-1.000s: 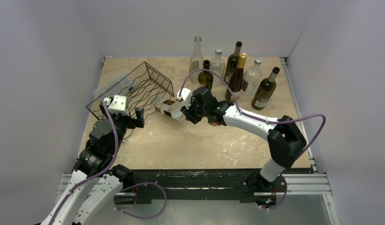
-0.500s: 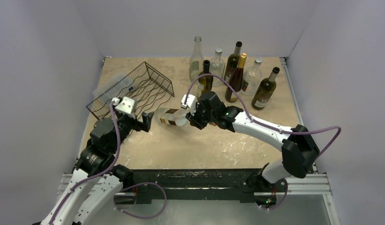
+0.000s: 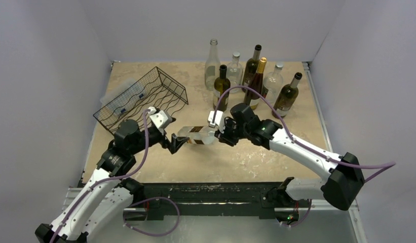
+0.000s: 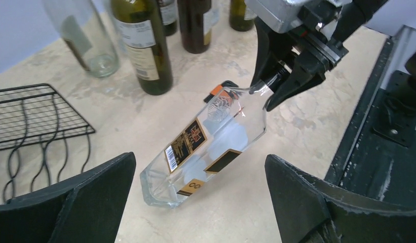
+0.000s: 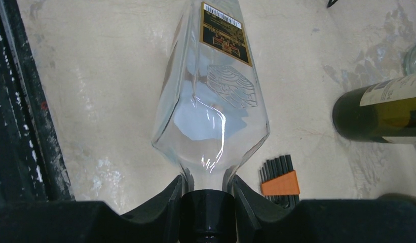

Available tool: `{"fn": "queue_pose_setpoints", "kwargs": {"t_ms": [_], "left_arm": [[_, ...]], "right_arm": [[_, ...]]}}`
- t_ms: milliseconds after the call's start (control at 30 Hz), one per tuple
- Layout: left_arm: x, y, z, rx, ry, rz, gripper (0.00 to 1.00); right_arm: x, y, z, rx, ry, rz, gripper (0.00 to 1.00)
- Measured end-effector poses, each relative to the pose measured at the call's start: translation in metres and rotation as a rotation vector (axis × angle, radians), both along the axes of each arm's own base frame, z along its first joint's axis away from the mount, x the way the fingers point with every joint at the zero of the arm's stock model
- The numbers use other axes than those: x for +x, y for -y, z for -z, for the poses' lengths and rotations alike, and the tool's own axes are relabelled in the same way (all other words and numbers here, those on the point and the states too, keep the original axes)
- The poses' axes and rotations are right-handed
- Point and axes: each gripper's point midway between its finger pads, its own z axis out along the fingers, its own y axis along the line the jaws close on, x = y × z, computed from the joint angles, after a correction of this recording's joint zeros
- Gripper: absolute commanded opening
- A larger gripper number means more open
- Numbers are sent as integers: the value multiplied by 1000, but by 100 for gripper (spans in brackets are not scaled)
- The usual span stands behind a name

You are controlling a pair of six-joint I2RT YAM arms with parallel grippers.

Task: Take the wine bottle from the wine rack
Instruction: Pick up the wine bottle from the wine rack.

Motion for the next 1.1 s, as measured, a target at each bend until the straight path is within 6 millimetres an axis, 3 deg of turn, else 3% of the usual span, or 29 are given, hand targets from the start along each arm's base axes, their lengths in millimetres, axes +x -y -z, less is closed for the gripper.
{"fn": "queue_pose_setpoints", "kwargs": {"t_ms": [133, 267, 433, 700, 933, 1100], "left_arm": [[-7, 17, 13, 2, -21, 98, 100], [-29, 38, 23, 40, -11, 209, 100], [-49, 60, 40, 138, 19, 294, 100], [-51, 81, 58, 257, 132, 275, 99], [-43, 104, 103, 374, 229, 248, 100], [-26, 118, 104, 379, 294, 171, 100]], "right_arm": [[-6, 16, 1, -5, -19, -36, 0], [-9, 32, 4, 1, -47, -61, 0], [-13, 38, 7, 3, -54, -106, 0], [-22, 46, 7, 32, -95, -138, 0], [-30, 48, 9, 47, -125, -157, 0], [-34, 47, 9, 54, -140, -175, 0]]}}
